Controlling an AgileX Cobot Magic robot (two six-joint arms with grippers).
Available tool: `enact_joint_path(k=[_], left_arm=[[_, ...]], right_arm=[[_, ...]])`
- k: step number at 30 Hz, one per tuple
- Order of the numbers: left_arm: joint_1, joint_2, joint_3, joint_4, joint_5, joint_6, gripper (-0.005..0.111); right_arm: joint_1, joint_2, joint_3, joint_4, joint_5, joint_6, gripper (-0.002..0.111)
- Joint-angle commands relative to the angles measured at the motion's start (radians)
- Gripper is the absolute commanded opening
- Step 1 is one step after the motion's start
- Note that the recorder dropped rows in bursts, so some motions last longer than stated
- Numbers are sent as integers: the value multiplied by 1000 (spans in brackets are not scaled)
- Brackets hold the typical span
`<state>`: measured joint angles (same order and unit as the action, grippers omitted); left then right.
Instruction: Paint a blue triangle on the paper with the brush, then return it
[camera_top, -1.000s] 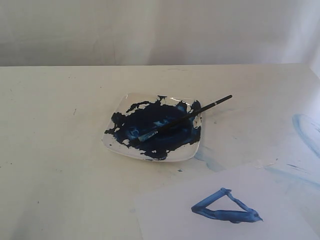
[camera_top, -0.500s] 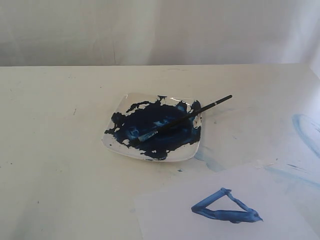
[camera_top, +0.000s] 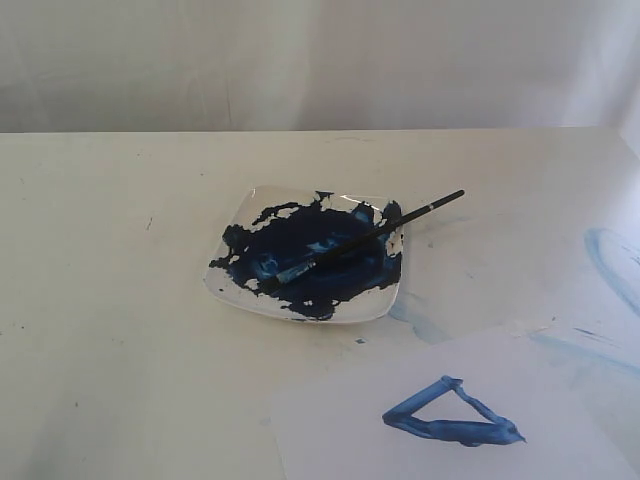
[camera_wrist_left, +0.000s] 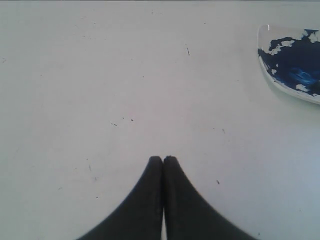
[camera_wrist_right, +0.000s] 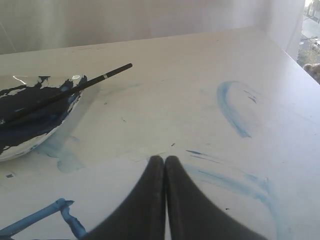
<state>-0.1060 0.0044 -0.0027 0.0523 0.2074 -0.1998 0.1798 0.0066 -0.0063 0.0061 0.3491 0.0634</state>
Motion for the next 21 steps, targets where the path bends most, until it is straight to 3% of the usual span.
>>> enact_joint_path(k=[1, 21], left_arm=[[4, -4, 3, 5, -5, -6, 0], [4, -4, 3, 5, -5, -6, 0]], right_arm=[[-1, -7, 6, 0, -1, -3, 0], [-1, -7, 6, 0, -1, -26, 0]])
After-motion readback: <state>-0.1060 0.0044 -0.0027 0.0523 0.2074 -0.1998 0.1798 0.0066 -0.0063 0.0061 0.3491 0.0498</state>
